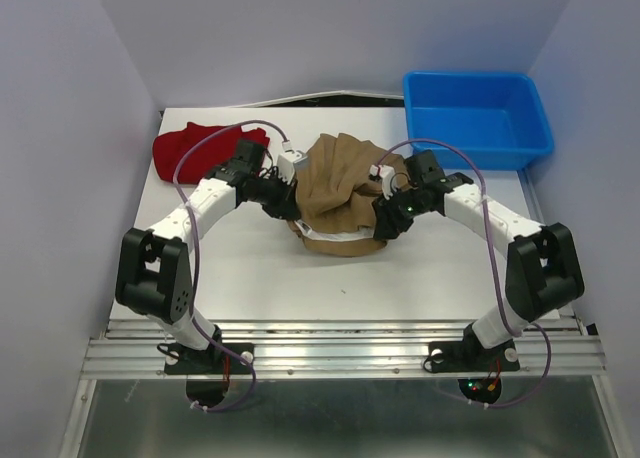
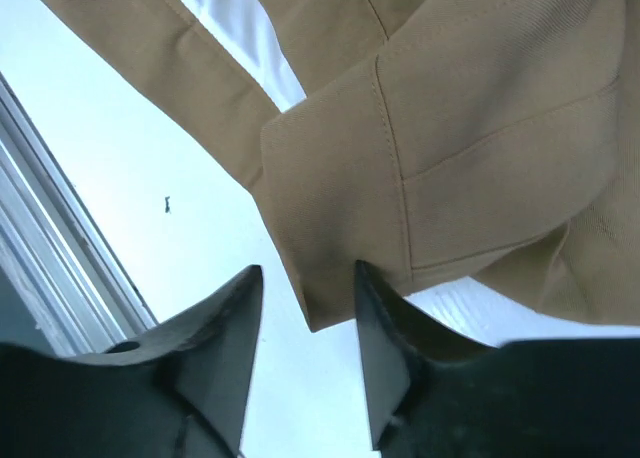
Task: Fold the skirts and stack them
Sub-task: Flatten the skirt out
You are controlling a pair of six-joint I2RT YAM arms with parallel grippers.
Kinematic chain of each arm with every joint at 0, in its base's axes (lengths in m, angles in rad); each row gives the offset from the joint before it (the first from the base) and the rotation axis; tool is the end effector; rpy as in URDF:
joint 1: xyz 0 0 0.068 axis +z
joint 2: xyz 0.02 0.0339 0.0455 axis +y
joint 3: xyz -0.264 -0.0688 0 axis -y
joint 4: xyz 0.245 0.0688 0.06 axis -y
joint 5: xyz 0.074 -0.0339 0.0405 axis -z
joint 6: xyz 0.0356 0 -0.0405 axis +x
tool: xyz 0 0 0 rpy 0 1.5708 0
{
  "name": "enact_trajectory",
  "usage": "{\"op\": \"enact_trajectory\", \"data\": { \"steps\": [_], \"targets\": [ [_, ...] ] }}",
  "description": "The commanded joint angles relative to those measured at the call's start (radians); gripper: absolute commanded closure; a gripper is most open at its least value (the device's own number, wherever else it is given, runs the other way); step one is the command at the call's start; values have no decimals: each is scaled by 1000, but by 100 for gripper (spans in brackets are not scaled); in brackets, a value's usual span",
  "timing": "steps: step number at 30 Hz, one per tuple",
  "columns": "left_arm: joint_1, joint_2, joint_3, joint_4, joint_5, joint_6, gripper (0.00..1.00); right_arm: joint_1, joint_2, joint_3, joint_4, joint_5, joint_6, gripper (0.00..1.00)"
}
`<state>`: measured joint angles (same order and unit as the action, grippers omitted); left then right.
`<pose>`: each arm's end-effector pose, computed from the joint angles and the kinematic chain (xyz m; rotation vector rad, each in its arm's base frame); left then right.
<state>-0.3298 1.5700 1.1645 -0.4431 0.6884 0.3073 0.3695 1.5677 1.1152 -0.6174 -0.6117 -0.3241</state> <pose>0.3103 -0.1301 0.2598 1.0180 2.0908 -0.8358 0.2866 0.1329 0.2339 -1.0572 2.3210 0.8172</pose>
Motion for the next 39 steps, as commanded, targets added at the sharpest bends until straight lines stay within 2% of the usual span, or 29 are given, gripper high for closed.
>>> {"op": "enact_trajectory", "data": {
  "steps": [1,4,6,8,11,16,22,27,32,39],
  "targets": [
    [3,1,-9,38,59,-16,100,5,21,37,15,10,17,49],
    [3,1,-25,43,71,-10,100,5,3,89,-50,33,-27,42],
    [3,-1,-29,43,74,-5,100,5,-33,113,-68,44,-18,34],
    [3,-5,-38,47,72,-5,100,5,-41,179,-79,81,23,32],
    [3,-25,-54,66,83,-23,100,5,-14,282,-93,72,86,33],
    [2,-38,-71,86,103,-54,100,40,46,354,-68,75,180,42],
    [2,-39,-75,90,119,-63,100,167,121,370,-105,223,240,43],
    [0,-41,-72,95,125,-69,100,189,213,400,-159,309,284,47],
    [-2,-47,-80,101,128,-71,100,189,219,387,-140,411,321,45],
    [-5,-53,-92,107,129,-68,100,198,166,417,-120,417,350,44]
  ]
}}
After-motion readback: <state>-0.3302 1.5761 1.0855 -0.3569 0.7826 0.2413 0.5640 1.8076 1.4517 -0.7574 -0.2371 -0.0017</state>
